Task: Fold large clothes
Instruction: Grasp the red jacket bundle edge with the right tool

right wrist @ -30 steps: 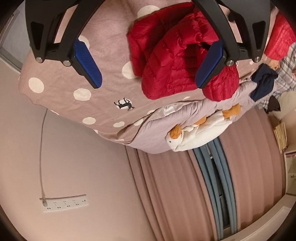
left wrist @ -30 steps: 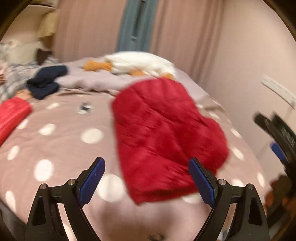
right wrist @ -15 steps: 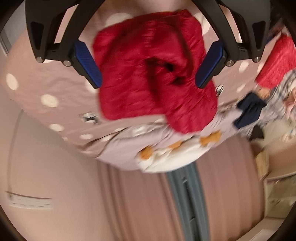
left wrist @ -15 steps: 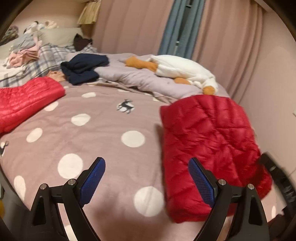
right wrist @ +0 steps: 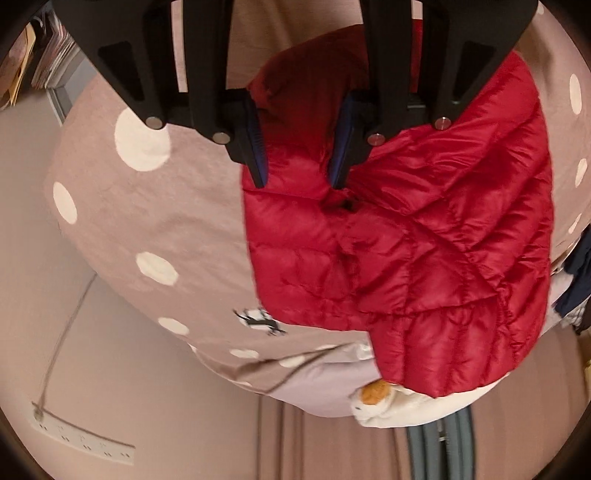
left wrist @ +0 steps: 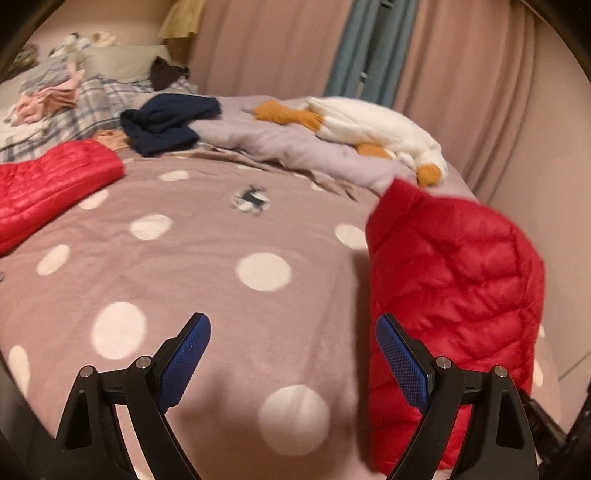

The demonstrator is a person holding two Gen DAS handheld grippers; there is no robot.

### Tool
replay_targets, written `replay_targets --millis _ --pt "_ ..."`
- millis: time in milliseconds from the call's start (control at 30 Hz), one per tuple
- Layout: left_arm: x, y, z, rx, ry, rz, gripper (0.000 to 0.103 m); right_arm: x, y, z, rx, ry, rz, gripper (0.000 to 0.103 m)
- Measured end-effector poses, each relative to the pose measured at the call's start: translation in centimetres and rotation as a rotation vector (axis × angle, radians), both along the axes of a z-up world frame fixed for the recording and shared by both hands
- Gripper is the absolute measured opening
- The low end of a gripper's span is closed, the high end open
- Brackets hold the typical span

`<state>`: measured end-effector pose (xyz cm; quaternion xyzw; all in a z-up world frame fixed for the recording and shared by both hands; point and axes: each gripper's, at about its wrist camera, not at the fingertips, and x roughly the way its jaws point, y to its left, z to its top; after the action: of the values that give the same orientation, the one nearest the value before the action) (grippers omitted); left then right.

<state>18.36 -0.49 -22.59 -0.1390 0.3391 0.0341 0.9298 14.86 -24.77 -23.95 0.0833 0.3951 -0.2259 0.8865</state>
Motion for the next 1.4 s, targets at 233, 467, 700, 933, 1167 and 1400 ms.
replay_targets --millis 233,467,700,933,1167,1400 --pt "2.7 -6.3 -4.0 0.07 0.048 -0.125 0.091 -0.5 -5.7 -3.5 0.196 0.078 -0.103 0.026" --pt "3.8 -6.6 -5.5 0.022 0.083 -0.117 0.091 -0.6 -6.0 -3.2 0.146 0.073 -0.107 0.028" --pt "3.3 -5.6 -3.6 0.002 0.082 -0.14 0.091 -0.8 -6.4 -2.7 0.173 0.041 -0.107 0.028" --pt "2.7 -2.4 2.5 0.026 -0.057 -0.077 0.09 -2.5 -5.4 4.8 0.19 -0.214 -0.039 0.03" --pt "7.9 -1.7 2.5 0.041 -0.043 -0.054 0.076 3.2 -0.9 8.4 0.206 -0.296 0.203 0.031" --pt "11.2 -3.5 -0.5 0.071 0.029 -0.07 0.076 10.6 0.4 3.8 0.348 -0.203 0.336 0.027"
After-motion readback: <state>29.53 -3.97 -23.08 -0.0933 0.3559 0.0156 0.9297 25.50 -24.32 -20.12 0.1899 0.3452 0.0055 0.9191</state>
